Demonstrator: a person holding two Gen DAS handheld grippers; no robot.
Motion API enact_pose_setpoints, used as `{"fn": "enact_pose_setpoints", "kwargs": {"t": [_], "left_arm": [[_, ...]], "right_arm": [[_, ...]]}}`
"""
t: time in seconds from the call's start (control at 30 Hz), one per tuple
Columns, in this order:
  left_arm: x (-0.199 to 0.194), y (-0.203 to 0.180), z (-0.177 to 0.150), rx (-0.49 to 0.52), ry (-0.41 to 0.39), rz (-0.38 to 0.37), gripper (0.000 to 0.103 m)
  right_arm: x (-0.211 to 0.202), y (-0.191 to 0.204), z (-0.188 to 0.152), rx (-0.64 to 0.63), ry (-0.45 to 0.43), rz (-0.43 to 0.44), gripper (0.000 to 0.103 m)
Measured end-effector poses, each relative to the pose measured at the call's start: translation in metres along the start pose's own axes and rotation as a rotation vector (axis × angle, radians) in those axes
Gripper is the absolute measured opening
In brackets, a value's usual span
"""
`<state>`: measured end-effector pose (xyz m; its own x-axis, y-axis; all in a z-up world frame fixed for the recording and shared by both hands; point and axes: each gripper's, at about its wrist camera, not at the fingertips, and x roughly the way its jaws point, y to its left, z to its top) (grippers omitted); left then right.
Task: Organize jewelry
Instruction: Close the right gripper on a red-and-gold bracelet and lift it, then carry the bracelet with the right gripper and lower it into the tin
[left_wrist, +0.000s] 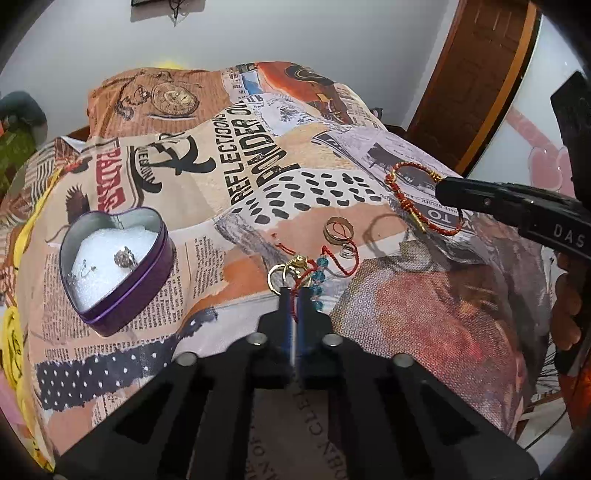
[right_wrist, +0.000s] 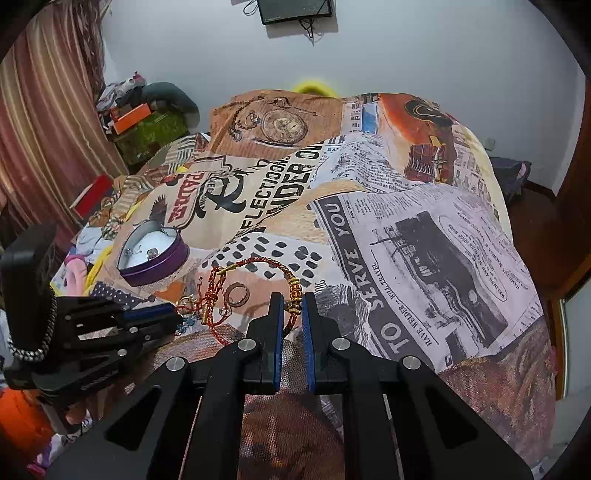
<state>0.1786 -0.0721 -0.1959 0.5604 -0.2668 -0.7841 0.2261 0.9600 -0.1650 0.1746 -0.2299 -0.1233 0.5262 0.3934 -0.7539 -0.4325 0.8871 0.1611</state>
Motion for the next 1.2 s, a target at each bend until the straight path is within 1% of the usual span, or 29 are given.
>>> {"fn": "enact_pose_setpoints", "kwargs": {"t": [0.03, 0.17, 0.37, 0.5, 0.7, 0.97, 1.2], "left_arm": [[-0.001, -0.001, 0.001, 0.006, -0.004, 0.008, 0.000], [-0.016, -0.003, 0.005, 0.008, -0.041, 0.001, 0.000], [-0.048, 0.000, 0.023, -0.003, -0.121, -0.008, 0.000], [-0.068, -0.001, 0.035, 0.007, -0.172, -0.010, 0.000], [-0.097, 0.002, 0.045, 0.013, -0.244, 0.016, 0.000], [-0.117, 0.018, 0.048, -0.009, -0.293, 0.067, 0.000], [-0.125, 0.043, 0.050, -0.040, -0.310, 0.105, 0.000]], "right_arm": [[-0.001, 0.000, 0.000, 0.001, -0.002, 0.001, 0.009], [-0.007, 0.001, 0.000, 0.001, -0.016, 0.004, 0.009], [-0.017, 0.002, 0.004, 0.003, -0.045, 0.002, 0.009], [-0.023, 0.002, 0.008, 0.009, -0.067, 0.003, 0.009], [-0.030, 0.010, 0.015, 0.006, -0.098, 0.009, 0.009], [-0.030, 0.032, 0.030, -0.018, -0.126, 0.048, 0.009], [-0.021, 0.054, 0.038, -0.042, -0.123, 0.083, 0.009]]}}
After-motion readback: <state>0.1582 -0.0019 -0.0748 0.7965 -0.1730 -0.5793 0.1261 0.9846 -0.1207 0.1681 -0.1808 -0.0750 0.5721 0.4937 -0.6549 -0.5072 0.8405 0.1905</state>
